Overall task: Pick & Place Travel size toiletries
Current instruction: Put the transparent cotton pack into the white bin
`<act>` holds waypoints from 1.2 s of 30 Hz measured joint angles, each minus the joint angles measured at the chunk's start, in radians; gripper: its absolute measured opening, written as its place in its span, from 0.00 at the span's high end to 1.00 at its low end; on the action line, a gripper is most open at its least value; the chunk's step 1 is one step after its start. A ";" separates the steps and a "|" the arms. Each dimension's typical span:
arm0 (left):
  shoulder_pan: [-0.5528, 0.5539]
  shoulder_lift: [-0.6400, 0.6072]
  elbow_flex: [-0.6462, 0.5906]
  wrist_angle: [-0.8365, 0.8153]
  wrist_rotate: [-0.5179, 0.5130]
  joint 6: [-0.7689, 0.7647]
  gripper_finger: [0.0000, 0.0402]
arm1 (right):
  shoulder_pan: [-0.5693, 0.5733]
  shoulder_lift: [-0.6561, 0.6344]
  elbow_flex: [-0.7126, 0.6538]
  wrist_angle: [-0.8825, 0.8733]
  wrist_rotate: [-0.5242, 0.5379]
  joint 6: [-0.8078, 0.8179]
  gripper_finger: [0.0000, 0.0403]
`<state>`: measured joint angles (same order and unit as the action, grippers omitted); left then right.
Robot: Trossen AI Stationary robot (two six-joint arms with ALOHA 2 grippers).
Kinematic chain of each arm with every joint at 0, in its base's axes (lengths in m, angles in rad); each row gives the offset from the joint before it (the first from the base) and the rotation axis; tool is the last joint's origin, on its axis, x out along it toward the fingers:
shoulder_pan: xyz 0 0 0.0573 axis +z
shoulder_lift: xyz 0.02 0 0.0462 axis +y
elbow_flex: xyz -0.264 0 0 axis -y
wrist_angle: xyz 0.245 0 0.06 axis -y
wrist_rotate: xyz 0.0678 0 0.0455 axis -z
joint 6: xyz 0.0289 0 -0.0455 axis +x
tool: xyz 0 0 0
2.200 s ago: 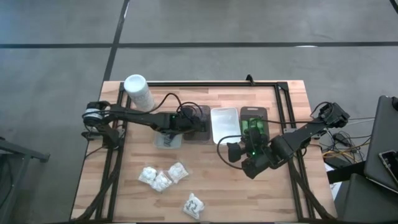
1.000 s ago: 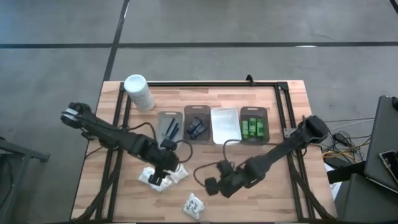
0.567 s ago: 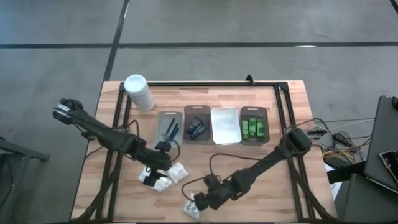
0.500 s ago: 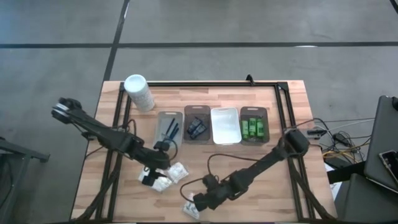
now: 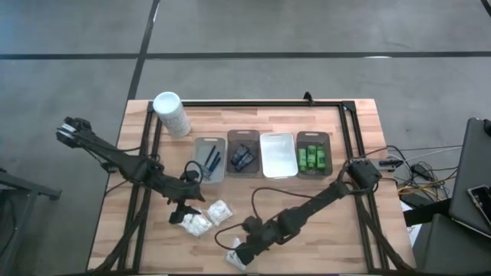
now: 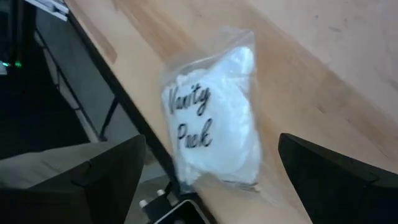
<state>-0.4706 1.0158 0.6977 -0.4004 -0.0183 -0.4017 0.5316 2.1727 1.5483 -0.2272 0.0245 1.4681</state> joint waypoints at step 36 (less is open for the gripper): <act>-0.002 -0.006 0.001 0.017 -0.009 -0.012 0.43 | -0.012 0.085 0.007 0.169 -0.050 0.011 0.94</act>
<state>-0.4721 1.0100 0.6987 -0.3831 -0.0275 -0.4139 0.5197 2.2574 1.5550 -0.0584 -0.0259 1.4790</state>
